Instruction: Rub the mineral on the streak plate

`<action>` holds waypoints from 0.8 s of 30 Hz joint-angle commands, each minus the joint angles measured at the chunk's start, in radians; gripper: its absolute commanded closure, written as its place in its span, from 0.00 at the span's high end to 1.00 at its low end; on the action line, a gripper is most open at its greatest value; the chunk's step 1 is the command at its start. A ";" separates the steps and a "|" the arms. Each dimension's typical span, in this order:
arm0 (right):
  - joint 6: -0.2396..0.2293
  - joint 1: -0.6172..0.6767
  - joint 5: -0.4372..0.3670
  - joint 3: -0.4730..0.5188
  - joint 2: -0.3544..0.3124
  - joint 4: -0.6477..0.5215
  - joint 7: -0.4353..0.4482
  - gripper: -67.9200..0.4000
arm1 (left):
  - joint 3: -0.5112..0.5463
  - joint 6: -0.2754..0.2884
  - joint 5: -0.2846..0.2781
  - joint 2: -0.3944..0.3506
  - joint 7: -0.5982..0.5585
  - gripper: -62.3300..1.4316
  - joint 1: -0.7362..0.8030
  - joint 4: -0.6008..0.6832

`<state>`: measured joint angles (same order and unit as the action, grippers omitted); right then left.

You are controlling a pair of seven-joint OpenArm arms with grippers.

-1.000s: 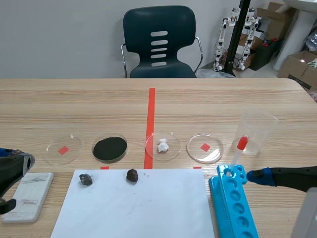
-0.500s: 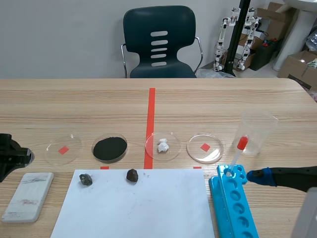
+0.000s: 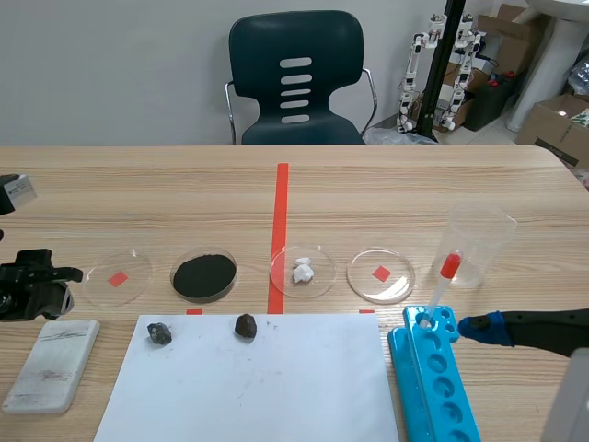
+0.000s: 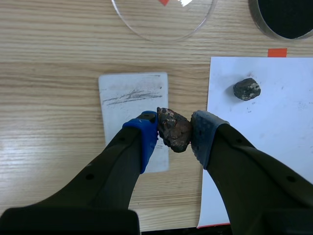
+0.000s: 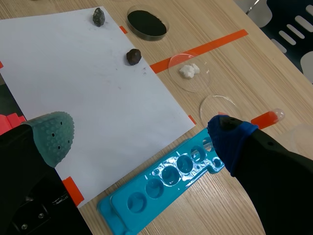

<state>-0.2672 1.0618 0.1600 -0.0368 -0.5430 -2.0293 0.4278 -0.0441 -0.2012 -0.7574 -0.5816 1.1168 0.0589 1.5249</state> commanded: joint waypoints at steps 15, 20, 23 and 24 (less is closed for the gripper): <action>0.005 -0.001 -0.010 0.003 0.000 -0.027 0.015 0.84 | -0.100 -0.024 0.119 0.059 0.079 0.23 -0.203 -0.248; 0.005 -0.001 -0.010 0.003 0.000 -0.027 0.015 0.84 | -0.109 -0.021 0.127 0.075 0.078 0.23 -0.231 -0.309; 0.005 -0.001 -0.010 0.003 0.000 -0.027 0.015 0.84 | -0.113 -0.021 0.153 0.087 0.077 0.23 -0.246 -0.341; 0.005 -0.001 -0.010 0.003 0.000 -0.027 0.015 0.84 | -0.113 -0.021 0.154 0.092 0.073 0.23 -0.251 -0.351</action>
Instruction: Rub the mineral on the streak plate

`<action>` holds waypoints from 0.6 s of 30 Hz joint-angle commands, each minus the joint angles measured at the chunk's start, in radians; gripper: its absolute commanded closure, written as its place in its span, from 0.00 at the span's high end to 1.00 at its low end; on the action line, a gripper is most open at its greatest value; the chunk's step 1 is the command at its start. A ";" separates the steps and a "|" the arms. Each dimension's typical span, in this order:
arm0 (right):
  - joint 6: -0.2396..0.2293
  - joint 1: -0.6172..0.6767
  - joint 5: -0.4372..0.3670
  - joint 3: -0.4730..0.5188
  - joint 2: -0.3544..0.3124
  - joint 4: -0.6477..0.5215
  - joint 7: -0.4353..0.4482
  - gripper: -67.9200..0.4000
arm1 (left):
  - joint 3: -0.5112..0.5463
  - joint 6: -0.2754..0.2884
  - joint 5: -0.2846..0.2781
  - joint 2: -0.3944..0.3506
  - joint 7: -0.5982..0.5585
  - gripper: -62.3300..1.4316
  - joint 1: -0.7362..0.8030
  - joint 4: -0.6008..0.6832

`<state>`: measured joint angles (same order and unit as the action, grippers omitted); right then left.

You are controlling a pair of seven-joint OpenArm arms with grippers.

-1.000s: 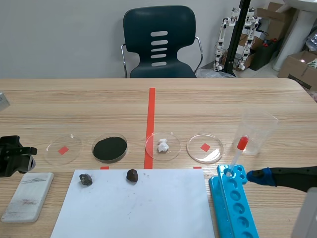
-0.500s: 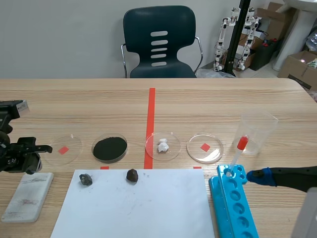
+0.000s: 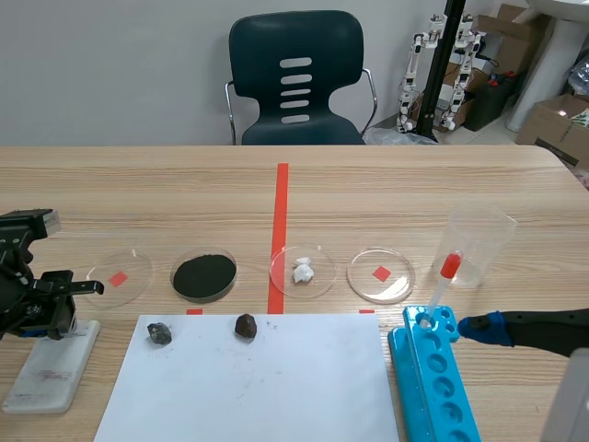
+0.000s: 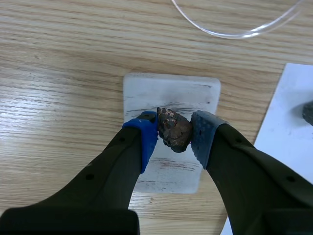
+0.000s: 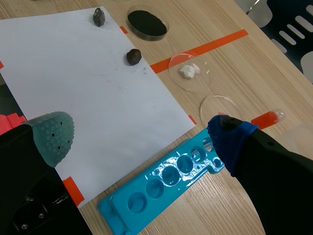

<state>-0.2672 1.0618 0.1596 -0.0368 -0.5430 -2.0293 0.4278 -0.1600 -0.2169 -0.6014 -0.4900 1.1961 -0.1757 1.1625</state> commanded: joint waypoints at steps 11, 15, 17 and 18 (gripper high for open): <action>0.005 -0.001 -0.010 0.003 0.000 -0.027 0.015 0.84 | 0.001 0.002 0.021 0.027 -0.030 0.23 -0.024 -0.029; 0.005 -0.001 -0.010 0.003 0.000 -0.027 0.015 0.84 | 0.001 0.002 0.023 0.030 -0.037 0.23 -0.027 -0.050; 0.005 -0.001 -0.010 0.003 0.000 -0.027 0.015 0.84 | 0.001 0.002 0.031 0.029 -0.037 0.23 -0.027 -0.058; 0.005 -0.001 -0.010 0.003 0.000 -0.027 0.015 0.84 | 0.001 0.002 0.039 0.029 -0.038 0.23 -0.027 -0.061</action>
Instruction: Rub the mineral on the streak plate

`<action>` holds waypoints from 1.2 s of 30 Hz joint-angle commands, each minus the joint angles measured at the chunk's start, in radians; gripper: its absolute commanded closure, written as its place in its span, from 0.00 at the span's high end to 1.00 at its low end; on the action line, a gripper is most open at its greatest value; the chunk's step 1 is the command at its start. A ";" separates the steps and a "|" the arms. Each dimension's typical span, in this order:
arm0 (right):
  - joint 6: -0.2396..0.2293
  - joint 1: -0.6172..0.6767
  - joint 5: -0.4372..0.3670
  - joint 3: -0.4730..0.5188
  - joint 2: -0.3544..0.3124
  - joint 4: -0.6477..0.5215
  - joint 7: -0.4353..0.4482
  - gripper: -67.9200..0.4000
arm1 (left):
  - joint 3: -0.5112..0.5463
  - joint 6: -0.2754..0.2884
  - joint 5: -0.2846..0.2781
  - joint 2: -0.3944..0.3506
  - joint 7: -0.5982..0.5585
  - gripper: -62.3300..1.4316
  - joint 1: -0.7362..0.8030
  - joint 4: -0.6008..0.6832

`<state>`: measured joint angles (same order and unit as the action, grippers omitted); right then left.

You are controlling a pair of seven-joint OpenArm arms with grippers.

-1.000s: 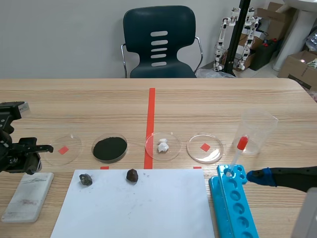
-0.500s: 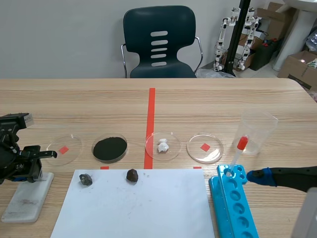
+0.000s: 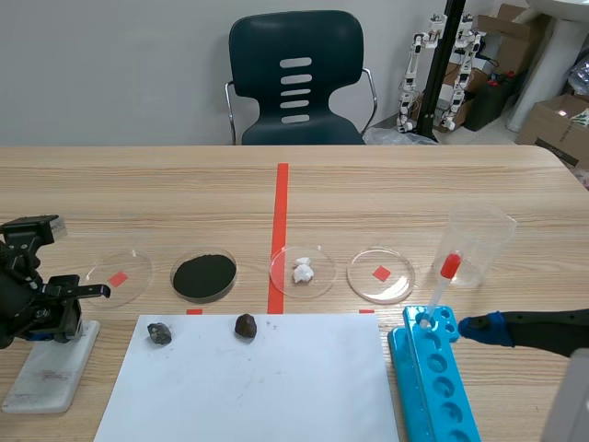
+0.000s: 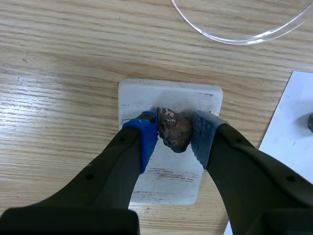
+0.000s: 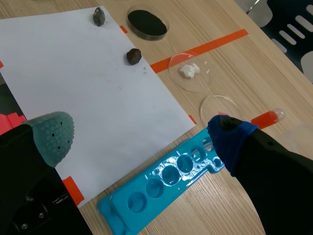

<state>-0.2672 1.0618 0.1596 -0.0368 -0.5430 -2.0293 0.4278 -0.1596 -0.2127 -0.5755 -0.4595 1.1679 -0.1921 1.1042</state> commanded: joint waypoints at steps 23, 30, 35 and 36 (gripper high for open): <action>0.005 -0.001 -0.010 0.003 0.000 -0.027 0.015 0.84 | 0.001 0.066 -0.076 -0.002 -0.027 0.23 -0.010 -0.008; 0.005 -0.001 -0.010 0.003 0.000 -0.027 0.015 0.84 | 0.001 -0.014 0.120 -0.002 -0.016 0.23 -0.010 -0.008; 0.005 -0.001 -0.010 0.003 0.000 -0.027 0.015 0.84 | 0.001 -0.030 0.146 -0.001 -0.016 0.23 -0.010 -0.008; 0.005 -0.001 -0.010 0.003 0.000 -0.027 0.015 0.84 | 0.001 -0.027 0.134 -0.001 -0.016 0.23 -0.010 -0.008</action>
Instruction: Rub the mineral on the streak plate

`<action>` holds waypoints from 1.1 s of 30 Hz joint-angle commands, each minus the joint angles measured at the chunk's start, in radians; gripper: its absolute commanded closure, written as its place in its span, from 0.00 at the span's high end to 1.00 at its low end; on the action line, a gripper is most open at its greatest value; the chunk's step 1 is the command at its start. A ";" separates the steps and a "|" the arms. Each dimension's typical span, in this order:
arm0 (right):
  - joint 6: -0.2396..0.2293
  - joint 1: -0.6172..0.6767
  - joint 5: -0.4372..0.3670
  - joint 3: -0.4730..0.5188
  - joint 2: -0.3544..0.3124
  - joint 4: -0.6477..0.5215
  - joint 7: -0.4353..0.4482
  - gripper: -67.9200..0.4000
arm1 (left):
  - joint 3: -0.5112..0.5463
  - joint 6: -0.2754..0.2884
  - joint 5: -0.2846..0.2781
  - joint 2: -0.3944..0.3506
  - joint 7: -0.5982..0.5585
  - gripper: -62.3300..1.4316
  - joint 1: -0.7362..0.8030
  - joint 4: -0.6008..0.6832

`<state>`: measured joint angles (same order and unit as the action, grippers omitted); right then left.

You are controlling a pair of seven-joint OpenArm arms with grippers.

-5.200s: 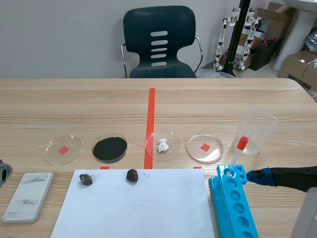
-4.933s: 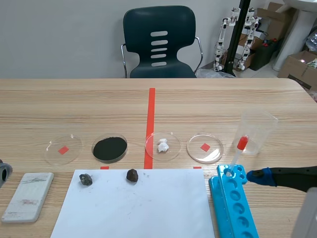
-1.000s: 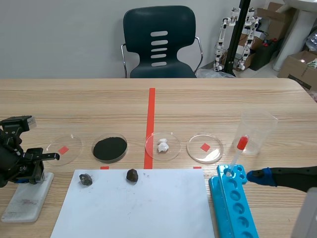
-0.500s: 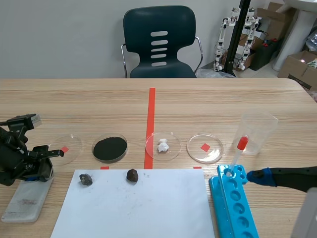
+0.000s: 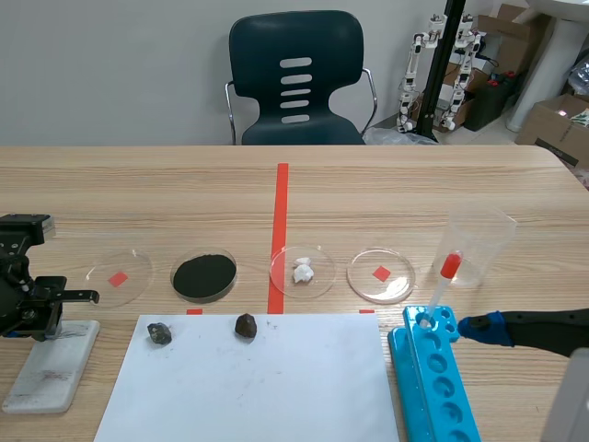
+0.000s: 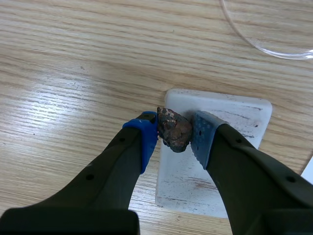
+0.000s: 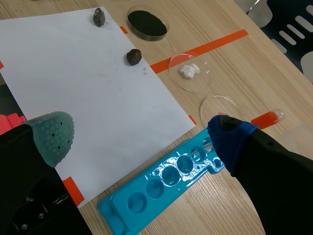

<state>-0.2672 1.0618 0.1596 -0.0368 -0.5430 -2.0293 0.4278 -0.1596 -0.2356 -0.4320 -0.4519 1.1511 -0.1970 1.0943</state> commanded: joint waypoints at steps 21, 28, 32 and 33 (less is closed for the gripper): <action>0.005 -0.001 -0.010 0.003 0.000 -0.027 0.015 0.84 | 0.001 0.038 -0.060 -0.009 0.017 0.23 -0.005 0.002; 0.005 -0.001 -0.010 0.003 0.000 -0.027 0.015 0.84 | 0.001 0.013 0.007 -0.009 0.028 0.23 -0.005 0.002; 0.005 -0.001 -0.010 0.003 0.000 -0.027 0.015 0.84 | 0.001 0.038 -0.074 -0.009 0.019 0.23 -0.005 0.002; 0.005 -0.001 -0.010 0.003 0.000 -0.027 0.015 0.84 | 0.001 0.053 -0.111 -0.009 0.016 0.23 -0.005 0.002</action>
<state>-0.2672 1.0615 0.1596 -0.0368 -0.5430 -2.0293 0.4278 -0.1593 -0.1963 -0.5076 -0.4583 1.1694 -0.1974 1.0939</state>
